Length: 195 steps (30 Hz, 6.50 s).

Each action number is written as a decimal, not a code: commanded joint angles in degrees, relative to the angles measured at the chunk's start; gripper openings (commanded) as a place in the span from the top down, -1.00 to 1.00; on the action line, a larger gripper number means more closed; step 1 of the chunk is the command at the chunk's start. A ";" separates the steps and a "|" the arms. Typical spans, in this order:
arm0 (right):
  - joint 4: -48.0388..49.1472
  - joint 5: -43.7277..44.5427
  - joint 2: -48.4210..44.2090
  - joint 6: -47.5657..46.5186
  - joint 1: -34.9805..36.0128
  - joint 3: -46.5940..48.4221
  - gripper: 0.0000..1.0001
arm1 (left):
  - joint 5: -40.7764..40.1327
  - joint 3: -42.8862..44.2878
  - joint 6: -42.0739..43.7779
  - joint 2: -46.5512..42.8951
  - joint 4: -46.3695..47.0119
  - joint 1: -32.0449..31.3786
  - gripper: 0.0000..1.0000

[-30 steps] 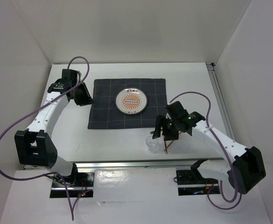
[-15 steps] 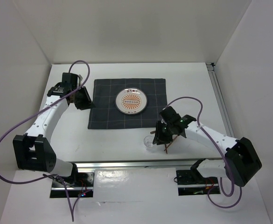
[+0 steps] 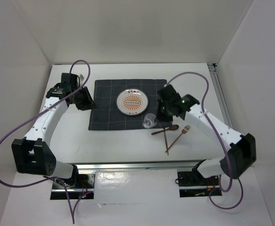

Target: Set the dinner table for one person

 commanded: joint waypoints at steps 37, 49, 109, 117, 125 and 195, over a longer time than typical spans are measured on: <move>3.20 -0.33 56.44 -14.52 -23.64 64.07 -0.85 | 1.07 -3.06 2.90 -8.00 -6.05 -1.19 0.07; 3.02 10.20 25.54 -17.33 -25.48 39.24 -1.00 | 5.81 -3.75 -0.69 -12.04 -5.71 -4.61 -0.65; 4.69 3.72 7.18 -2.39 -7.06 12.16 1.00 | 5.90 9.15 0.26 -8.52 -7.19 -8.14 -0.60; 8.73 -3.75 39.76 -4.50 4.12 43.83 1.00 | -3.93 12.67 -9.04 -14.58 -8.09 -7.61 -0.56; 9.44 -7.55 60.72 -0.55 6.50 68.81 1.00 | -9.30 13.47 -9.32 -17.40 -10.36 -7.61 -0.56; 13.38 1.51 14.93 15.00 -6.24 -8.35 -0.01 | 2.12 0.46 -4.14 -13.01 -2.81 -7.61 -0.53</move>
